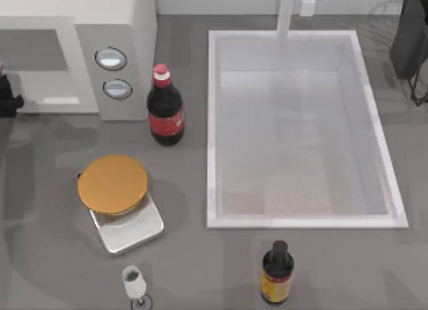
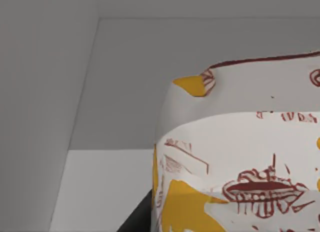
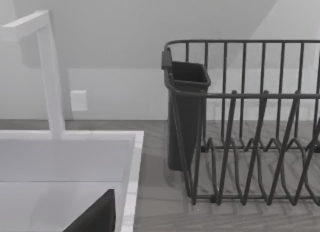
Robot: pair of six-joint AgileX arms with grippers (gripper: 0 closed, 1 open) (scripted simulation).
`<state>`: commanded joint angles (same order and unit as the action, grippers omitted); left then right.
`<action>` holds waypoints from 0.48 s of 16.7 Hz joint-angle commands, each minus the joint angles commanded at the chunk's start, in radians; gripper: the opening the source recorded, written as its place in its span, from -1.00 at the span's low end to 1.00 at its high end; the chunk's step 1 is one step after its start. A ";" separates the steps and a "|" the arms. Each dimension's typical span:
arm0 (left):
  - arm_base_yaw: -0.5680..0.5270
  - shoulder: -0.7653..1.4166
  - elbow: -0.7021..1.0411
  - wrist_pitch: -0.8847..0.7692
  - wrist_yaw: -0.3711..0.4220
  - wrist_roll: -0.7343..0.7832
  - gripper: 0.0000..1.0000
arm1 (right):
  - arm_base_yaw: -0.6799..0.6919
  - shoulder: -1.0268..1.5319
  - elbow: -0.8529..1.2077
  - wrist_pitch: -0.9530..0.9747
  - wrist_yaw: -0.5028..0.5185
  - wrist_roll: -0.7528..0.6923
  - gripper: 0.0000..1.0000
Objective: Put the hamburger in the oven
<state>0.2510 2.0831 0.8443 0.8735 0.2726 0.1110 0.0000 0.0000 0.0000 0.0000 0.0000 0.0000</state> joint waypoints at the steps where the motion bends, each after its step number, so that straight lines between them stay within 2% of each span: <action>1: 0.000 0.000 0.000 0.000 0.000 0.000 -1.00 | 0.000 0.000 0.000 0.000 0.000 0.000 1.00; 8: -0.007 0.029 0.058 -0.017 -0.019 0.006 -1.00 | 0.000 0.000 0.000 0.000 0.000 0.000 1.00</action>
<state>0.2440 2.1122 0.9022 0.8565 0.2540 0.1169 0.0000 0.0000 0.0000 0.0000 0.0000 0.0000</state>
